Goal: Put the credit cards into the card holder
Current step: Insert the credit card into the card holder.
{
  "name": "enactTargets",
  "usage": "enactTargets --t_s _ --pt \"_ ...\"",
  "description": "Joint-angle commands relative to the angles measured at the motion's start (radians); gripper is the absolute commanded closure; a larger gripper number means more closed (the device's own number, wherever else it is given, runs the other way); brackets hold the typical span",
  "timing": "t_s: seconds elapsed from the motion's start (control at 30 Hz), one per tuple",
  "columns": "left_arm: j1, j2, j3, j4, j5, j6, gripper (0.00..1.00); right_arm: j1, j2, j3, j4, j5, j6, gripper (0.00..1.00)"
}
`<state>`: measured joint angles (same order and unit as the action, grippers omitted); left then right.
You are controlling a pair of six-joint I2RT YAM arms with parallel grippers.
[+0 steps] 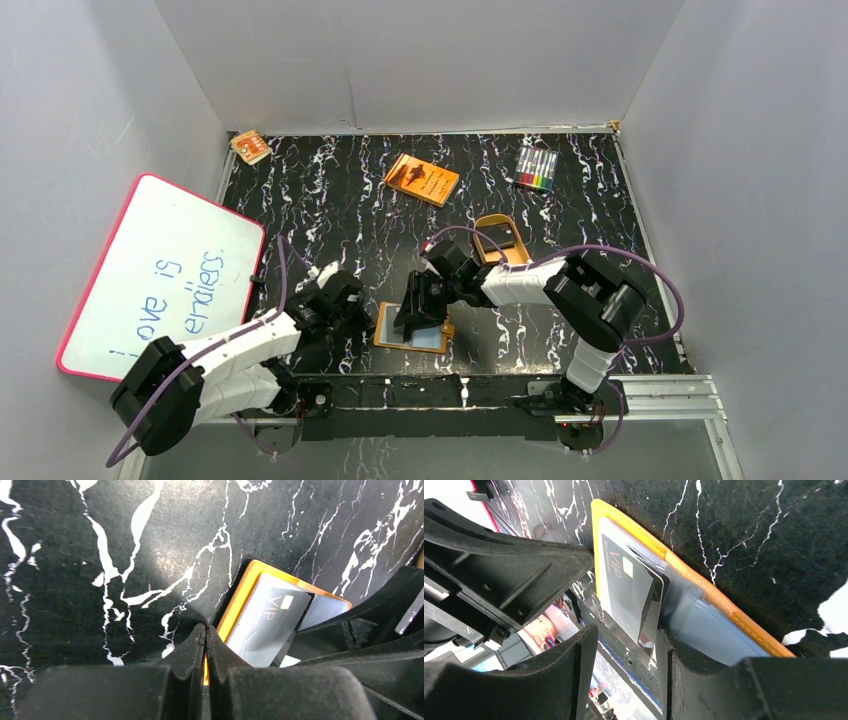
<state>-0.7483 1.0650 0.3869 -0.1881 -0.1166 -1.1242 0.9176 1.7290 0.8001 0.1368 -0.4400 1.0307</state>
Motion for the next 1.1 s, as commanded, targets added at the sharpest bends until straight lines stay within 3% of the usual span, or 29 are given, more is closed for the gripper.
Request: enactTargets --t_s 0.0,0.3,0.53,0.83,1.07 --pt "-0.002 0.0 -0.051 0.005 0.071 -0.023 1.0 0.012 0.016 0.051 0.041 0.002 0.029 0.46" --pt "-0.002 -0.045 -0.071 0.008 0.074 -0.033 1.0 0.03 0.039 0.098 0.015 -0.031 0.002 0.47" --pt "-0.003 -0.143 -0.026 -0.143 -0.045 -0.024 1.0 0.03 -0.035 0.173 -0.272 0.15 -0.118 0.37" --pt "-0.002 -0.244 0.092 -0.215 -0.124 0.039 1.0 0.03 -0.074 0.204 -0.347 0.226 -0.142 0.34" --pt "-0.002 -0.234 0.094 -0.234 -0.136 0.054 1.0 0.03 -0.242 0.191 -0.509 0.425 -0.219 0.34"
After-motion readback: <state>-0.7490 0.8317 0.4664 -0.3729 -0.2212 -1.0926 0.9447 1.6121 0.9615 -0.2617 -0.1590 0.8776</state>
